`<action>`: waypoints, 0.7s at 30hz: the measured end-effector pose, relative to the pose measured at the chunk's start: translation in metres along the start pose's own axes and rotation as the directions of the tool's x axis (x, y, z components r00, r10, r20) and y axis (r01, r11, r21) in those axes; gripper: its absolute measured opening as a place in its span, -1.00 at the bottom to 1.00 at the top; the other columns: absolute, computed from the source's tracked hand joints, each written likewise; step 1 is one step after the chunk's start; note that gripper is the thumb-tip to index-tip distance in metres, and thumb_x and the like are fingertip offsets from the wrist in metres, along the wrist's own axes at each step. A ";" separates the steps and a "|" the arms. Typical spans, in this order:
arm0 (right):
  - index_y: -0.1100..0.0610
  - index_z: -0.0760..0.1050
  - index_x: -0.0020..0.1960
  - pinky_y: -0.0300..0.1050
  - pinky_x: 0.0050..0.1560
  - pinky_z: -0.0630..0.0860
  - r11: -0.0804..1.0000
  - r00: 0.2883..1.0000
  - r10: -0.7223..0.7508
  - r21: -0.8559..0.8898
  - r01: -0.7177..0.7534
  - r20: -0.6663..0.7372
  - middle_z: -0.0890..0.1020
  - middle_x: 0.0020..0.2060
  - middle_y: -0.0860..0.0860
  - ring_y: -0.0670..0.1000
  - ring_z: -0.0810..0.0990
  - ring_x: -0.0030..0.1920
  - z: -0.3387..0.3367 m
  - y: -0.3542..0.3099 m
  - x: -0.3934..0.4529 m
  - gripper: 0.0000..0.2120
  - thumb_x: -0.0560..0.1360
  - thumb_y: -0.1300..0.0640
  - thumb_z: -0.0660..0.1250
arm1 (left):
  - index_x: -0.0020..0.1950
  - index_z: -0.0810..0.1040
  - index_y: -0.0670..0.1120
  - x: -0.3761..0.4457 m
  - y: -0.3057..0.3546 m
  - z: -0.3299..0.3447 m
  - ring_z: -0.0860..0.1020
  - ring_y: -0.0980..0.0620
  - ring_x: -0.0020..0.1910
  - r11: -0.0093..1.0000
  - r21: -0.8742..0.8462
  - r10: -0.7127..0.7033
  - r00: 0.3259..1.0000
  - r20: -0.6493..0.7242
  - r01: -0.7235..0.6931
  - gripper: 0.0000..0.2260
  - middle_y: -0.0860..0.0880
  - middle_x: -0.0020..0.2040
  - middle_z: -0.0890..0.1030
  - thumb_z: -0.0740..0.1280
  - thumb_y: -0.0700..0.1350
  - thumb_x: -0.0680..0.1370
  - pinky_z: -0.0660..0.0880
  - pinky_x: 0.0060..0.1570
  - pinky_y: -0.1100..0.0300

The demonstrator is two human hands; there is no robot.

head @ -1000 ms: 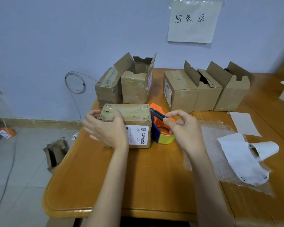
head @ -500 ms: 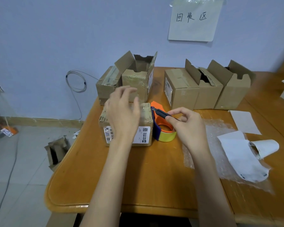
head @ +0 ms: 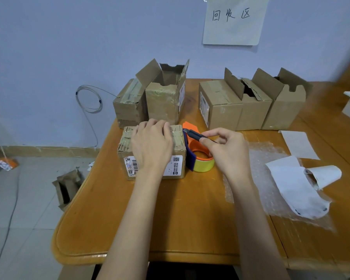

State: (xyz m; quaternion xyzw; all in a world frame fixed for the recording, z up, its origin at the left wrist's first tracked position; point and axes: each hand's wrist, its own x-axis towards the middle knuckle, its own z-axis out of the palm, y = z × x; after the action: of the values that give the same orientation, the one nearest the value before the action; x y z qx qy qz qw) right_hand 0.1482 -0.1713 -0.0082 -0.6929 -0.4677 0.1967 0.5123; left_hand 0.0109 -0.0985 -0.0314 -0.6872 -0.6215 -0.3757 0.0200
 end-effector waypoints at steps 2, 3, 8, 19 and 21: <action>-0.08 0.61 -0.18 0.09 -0.15 0.57 1.000 1.000 0.002 0.008 -0.002 0.001 0.58 -0.44 0.05 0.14 0.60 -0.26 0.000 0.000 0.000 -0.93 0.45 0.08 0.46 | 0.02 0.68 0.02 0.000 0.001 0.000 0.53 0.00 0.04 1.000 -0.009 -0.010 1.000 -0.005 0.010 -0.67 0.02 -0.01 0.65 0.10 -0.05 0.63 0.34 0.02 0.12; -0.09 0.60 -0.18 0.09 -0.15 0.57 1.000 1.000 -0.001 0.011 0.001 -0.001 0.59 -0.43 0.07 0.16 0.61 -0.26 0.000 0.000 0.000 -0.92 0.45 0.08 0.45 | 0.01 0.68 0.02 0.000 0.001 0.000 0.53 0.00 0.04 1.000 -0.013 -0.014 1.000 -0.009 0.014 -0.67 0.02 -0.01 0.65 0.10 -0.05 0.63 0.34 0.01 0.12; -0.09 0.61 -0.19 0.04 -0.16 0.56 1.000 1.000 -0.010 0.023 0.010 0.000 0.59 -0.45 0.06 0.09 0.58 -0.31 0.004 0.001 0.001 -0.91 0.44 0.08 0.46 | -0.04 0.68 0.01 0.000 0.001 0.002 0.54 -0.01 0.00 0.999 -0.021 -0.028 0.999 -0.024 0.027 -0.68 0.02 -0.07 0.65 0.12 -0.06 0.62 0.35 -0.04 0.12; 0.05 0.66 -0.12 0.00 -0.24 0.55 0.999 0.999 0.002 0.042 -0.004 0.054 0.62 -0.36 0.24 0.03 0.47 -0.39 0.002 0.004 0.005 -0.96 0.43 0.15 0.48 | -0.05 0.69 -0.01 -0.001 0.003 0.002 0.55 -0.03 -0.02 0.999 -0.025 -0.040 0.998 -0.042 0.039 -0.68 -0.01 -0.09 0.66 0.13 -0.06 0.61 0.38 -0.06 0.08; 0.06 0.67 -0.11 -0.02 -0.22 0.56 0.999 0.998 0.002 0.034 -0.004 0.064 0.63 -0.35 0.23 0.02 0.49 -0.38 0.000 0.004 0.006 -0.94 0.42 0.15 0.49 | -0.04 0.69 -0.01 -0.001 0.005 0.002 0.55 -0.03 0.00 0.999 -0.023 -0.041 0.998 -0.040 0.040 -0.68 -0.01 -0.07 0.66 0.13 -0.05 0.62 0.39 -0.05 0.08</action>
State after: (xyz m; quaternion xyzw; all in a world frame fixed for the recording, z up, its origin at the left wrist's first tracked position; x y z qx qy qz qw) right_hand 0.1525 -0.1665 -0.0111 -0.6782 -0.4794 0.2272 0.5085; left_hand 0.0157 -0.0998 -0.0312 -0.6669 -0.6306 -0.3965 0.0174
